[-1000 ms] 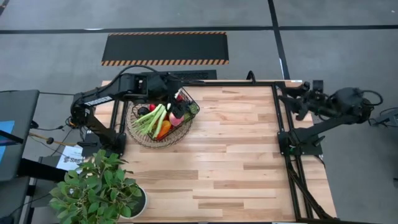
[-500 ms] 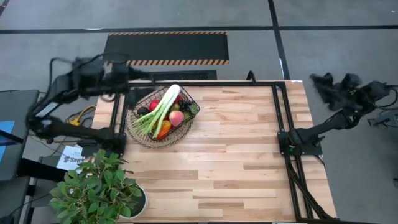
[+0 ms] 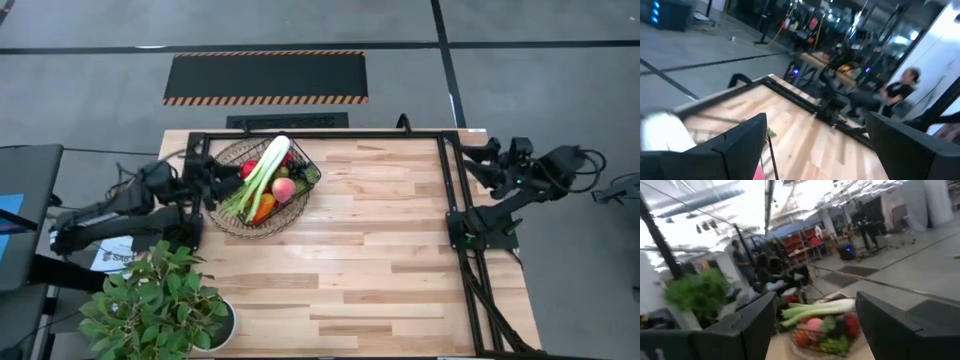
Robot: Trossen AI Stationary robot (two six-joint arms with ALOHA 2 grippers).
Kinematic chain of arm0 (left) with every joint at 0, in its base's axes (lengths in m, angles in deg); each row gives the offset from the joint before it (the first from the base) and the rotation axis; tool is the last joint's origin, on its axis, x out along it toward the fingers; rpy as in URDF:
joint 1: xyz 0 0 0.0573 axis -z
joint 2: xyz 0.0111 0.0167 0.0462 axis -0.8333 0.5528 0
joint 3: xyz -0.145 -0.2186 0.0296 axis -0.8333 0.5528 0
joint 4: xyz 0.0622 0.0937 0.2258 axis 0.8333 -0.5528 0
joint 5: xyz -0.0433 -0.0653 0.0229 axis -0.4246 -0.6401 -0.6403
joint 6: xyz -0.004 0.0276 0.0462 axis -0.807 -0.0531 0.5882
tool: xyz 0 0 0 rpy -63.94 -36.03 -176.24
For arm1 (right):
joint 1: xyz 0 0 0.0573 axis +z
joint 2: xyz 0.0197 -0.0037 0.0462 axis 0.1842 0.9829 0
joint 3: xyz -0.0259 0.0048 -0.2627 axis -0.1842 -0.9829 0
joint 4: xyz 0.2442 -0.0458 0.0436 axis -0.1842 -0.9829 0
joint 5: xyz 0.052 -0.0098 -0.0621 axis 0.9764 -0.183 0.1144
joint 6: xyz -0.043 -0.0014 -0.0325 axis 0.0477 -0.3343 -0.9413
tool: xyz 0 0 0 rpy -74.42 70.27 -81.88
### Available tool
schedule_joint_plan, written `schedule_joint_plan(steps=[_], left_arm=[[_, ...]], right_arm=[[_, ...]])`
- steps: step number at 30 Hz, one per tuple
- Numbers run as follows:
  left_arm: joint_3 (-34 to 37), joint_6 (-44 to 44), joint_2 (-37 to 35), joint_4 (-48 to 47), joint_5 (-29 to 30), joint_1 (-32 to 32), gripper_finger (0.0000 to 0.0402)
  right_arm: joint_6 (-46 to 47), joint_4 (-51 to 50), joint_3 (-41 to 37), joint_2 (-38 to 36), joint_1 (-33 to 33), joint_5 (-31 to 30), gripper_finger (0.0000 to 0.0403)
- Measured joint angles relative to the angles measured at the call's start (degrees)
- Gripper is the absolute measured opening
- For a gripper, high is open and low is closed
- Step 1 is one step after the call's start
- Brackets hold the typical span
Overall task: Build produce basket
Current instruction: Return to Home Position
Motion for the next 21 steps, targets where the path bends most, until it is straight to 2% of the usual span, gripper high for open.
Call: schedule_joint_plan(steps=[5, 9, 13, 16, 21], left_arm=[[15.9, -6.6, -8.0, 9.5, -0.9, 0.0, 0.0325], [23.3, -9.0, -13.2, 11.9, -3.1, 0.0, 0.0325], [27.9, -10.1, -18.9, 11.6, -5.4, 0.0, 0.0325], [30.1, -10.1, -23.2, 11.7, -5.7, 0.0, 0.0325], [31.4, -8.4, -23.6, 13.1, -9.2, 0.2, 0.0325]], right_arm=[[3.2, 0.6, -4.4, -0.1, 2.0, -1.5, 0.0291], [4.4, 2.1, -6.3, -0.2, 2.4, -2.2, 0.0291], [4.4, 2.6, -10.3, -0.1, 2.8, -1.4, 0.0291], [4.4, 7.0, -15.3, -0.2, 2.8, -1.5, 0.0291], [4.4, 22.9, -28.0, -0.2, 1.1, -1.7, 0.0291]])
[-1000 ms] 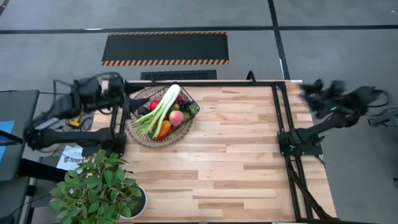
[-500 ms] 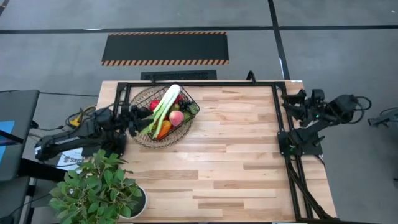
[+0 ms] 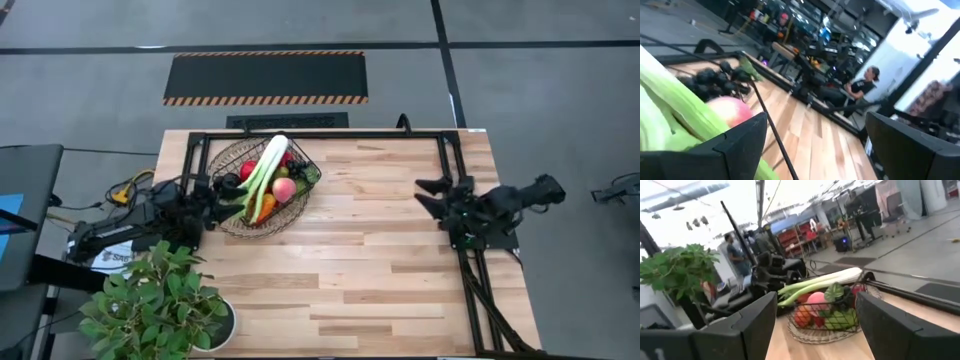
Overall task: Build produce basket
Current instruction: Return to Home Position
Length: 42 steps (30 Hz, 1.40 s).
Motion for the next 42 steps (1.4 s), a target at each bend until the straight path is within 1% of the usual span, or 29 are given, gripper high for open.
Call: schedule_joint_plan(steps=[4, 7, 10, 12, 18, 20, 23, 27, 30, 32, 36, 42], left_arm=[[0.0, 2.1, -0.4, 1.1, -1.7, 0.5, 0.0325], [0.0, 4.0, -0.4, 1.4, -1.8, 1.2, 0.0325], [0.1, 5.3, -0.4, -0.1, -1.6, 1.9, 0.0325], [0.1, 5.5, -0.4, -0.9, -1.2, 2.4, 0.0325], [0.1, 6.6, -0.4, -1.4, 0.8, 4.7, 0.0325], [1.0, 6.8, -0.4, 0.3, 1.6, 6.2, 0.0325], [3.7, 6.2, -0.4, 5.9, 2.3, 9.3, 0.0325], [3.6, 6.5, -0.3, 5.8, 4.1, 13.6, 0.0325], [3.6, 6.9, -0.3, 5.6, 4.0, 15.6, 0.0325], [3.6, 6.8, -0.3, 5.1, 5.9, 16.6, 0.0325], [3.6, 6.7, -0.3, 4.7, 8.5, 17.7, 0.0325], [3.7, 7.2, -0.3, 4.4, 8.4, 17.7, 0.0325]], right_arm=[[-0.4, 13.4, -9.6, 0.0, -3.4, 1.6, 0.0291], [-0.4, 20.3, -15.0, 0.0, -6.8, 5.1, 0.0291], [2.7, 14.9, -15.2, 0.1, -10.7, 9.0, 0.0291], [4.7, 11.4, -15.2, 0.1, -13.4, 9.6, 0.0291], [5.8, 11.0, -15.2, 0.0, -20.7, 10.7, 0.0291], [6.7, 10.9, -15.2, 0.0, -22.6, 11.7, 0.0291], [6.9, 10.7, -15.2, 0.0, -25.1, 14.6, 0.0291], [7.0, 10.1, -15.3, 0.0, -27.5, 17.3, 0.0291], [6.1, 9.5, -15.3, 0.0, -29.0, 18.0, 0.0291], [5.4, 9.2, -15.3, 0.0, -29.7, 18.0, 0.0291], [3.8, 8.5, -15.2, 0.1, -31.3, 18.0, 0.0291], [2.8, 8.1, -15.2, 0.1, -33.2, 18.0, 0.0291]])
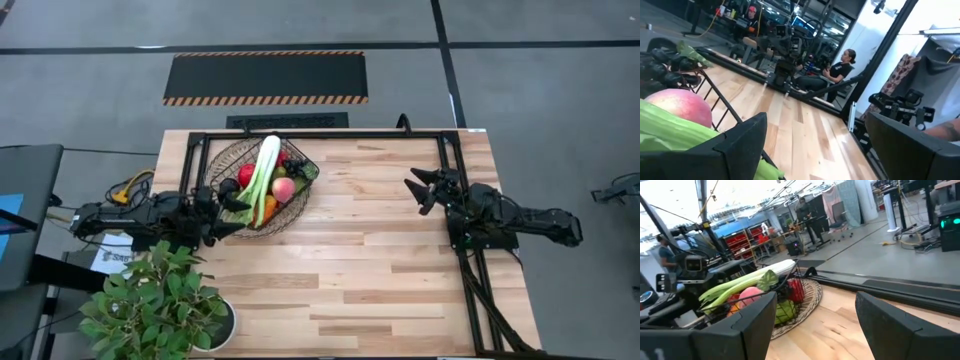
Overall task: Build produce basket
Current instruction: Return to Home Position
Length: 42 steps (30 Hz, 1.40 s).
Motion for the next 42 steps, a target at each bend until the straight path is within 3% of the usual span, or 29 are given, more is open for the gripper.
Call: schedule_joint_plan(steps=[8, 42], left_arm=[[0.0, 4.1, 0.0, -0.7, 0.3, 0.0, 0.0325], [0.1, 4.1, 0.0, -0.6, 0.6, 0.0, 0.0325]], right_arm=[[0.0, -0.2, 0.0, 0.0, -0.6, 0.0, 0.0291], [0.1, -0.3, -0.1, 0.0, -0.5, -0.2, 0.0291]])
